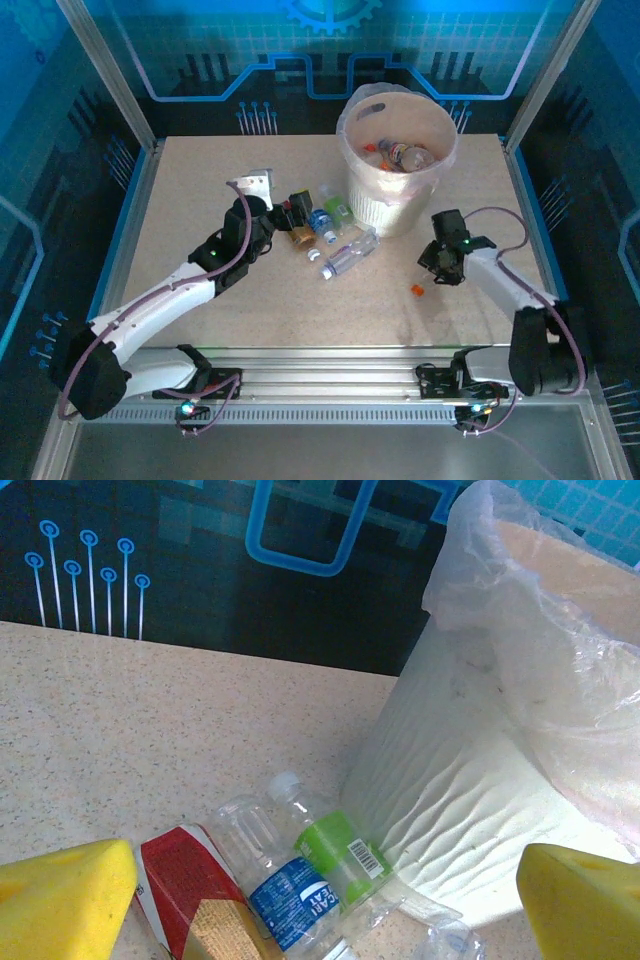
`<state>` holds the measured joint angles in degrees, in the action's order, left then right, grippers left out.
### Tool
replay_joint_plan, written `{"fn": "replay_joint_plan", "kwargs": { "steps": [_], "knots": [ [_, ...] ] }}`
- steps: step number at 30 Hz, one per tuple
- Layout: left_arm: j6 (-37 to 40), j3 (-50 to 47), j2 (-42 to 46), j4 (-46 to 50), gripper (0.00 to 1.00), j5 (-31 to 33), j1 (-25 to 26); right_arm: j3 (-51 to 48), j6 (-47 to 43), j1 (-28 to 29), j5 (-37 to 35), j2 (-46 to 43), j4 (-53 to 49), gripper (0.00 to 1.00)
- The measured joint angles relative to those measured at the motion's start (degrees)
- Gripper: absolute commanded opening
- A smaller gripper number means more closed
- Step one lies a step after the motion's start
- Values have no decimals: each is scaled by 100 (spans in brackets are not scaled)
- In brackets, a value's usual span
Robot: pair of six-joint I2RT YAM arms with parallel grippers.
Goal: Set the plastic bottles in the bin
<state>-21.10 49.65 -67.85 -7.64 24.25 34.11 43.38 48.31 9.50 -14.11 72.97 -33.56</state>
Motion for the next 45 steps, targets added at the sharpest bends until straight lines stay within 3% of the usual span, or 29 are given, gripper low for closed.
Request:
{"fn": "replay_joint_plan", "kwargs": {
  "steps": [11, 21, 26, 39, 45],
  "knots": [
    [-2, -72, 2, 0, 99, 81, -4, 1294, -780, -20, -863, -1513, -1392, 36],
    [-7, -118, 11, 7, 99, 149, -15, 3742, -1766, -13, -940, -1377, -2100, 35],
    [-70, -120, 15, 7, 99, 146, -15, 4979, -2218, 24, -715, -640, -2124, 36],
    [-337, -256, 15, 138, 99, 129, -20, 9097, -3429, 275, -306, 3215, -2417, 37],
    [-448, -306, 15, 192, 99, 39, -20, 10236, -3991, 378, -238, 4345, -2658, 40]
  ]
}}
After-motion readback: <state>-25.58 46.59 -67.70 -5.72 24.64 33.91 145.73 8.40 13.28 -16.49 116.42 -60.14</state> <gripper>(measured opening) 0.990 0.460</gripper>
